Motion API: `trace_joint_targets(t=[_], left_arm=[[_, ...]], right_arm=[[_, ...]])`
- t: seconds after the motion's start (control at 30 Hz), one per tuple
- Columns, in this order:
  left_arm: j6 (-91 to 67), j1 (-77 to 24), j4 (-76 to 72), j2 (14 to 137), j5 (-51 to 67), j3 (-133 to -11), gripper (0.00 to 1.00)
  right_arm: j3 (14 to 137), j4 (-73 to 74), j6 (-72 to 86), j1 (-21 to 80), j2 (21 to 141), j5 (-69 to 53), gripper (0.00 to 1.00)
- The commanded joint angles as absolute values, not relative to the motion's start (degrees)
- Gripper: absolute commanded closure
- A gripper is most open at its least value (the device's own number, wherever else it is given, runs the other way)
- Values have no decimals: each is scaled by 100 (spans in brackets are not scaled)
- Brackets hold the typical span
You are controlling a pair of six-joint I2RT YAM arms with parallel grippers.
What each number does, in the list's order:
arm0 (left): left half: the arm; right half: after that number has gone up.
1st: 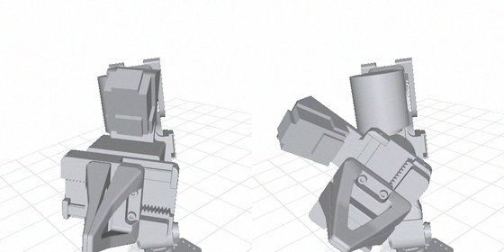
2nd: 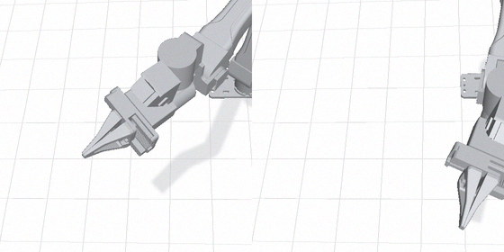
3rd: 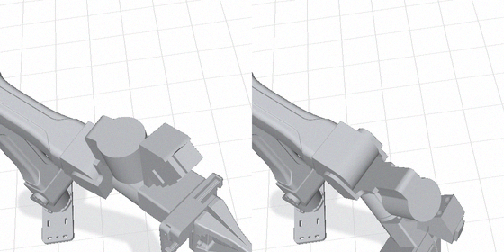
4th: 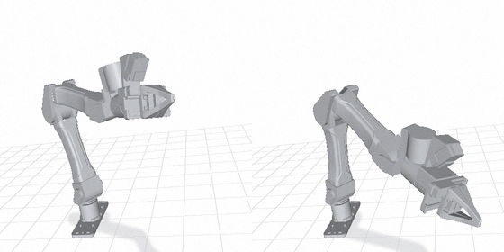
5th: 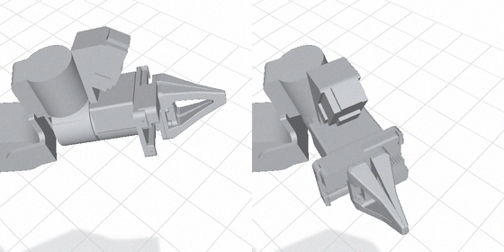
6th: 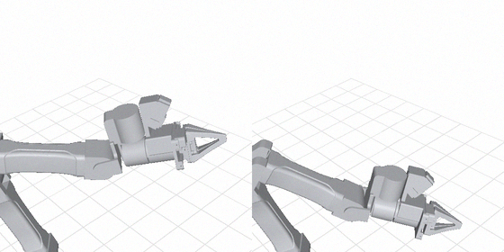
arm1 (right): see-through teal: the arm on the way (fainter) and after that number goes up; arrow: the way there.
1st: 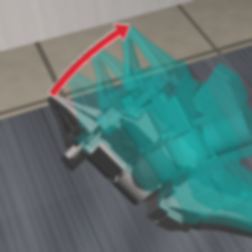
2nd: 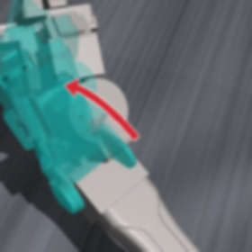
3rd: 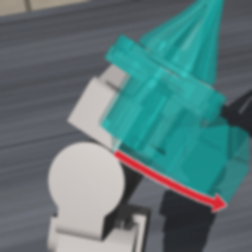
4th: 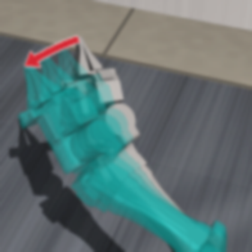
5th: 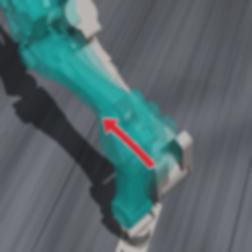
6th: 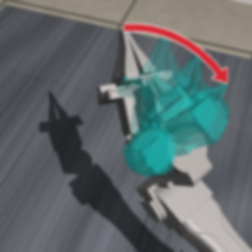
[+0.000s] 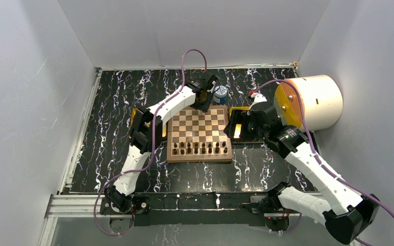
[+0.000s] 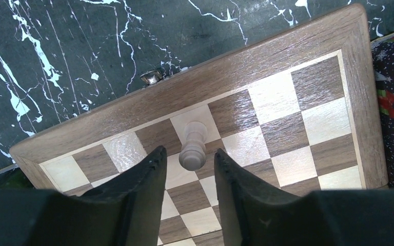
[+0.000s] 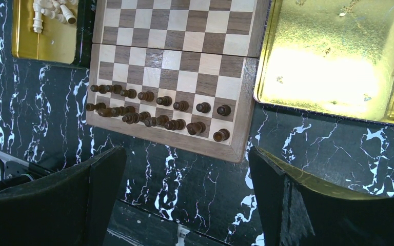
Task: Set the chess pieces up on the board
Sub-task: Place the chess piece on the chessboard, then pick up the chess piece from the storage box.
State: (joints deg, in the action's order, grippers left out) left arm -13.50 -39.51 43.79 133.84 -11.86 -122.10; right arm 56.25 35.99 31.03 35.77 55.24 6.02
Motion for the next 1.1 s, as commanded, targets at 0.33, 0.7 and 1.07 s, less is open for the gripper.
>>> trace_joint_targets(t=[0.33, 0.7, 1.07], left_arm=[[-1496, -3970, 4535, 12456, -1479, -12413, 47], [-1722, -3734, 4390, 10672, -2538, -10404, 67], [-2183, -1995, 3418, 8959, -2056, -7697, 68]], right_arm=[[5693, 3358, 2997, 3612, 5516, 643, 1], [5611, 3287, 3041, 3611, 5464, 503, 1], [5514, 3276, 3059, 3604, 5435, 439, 1]])
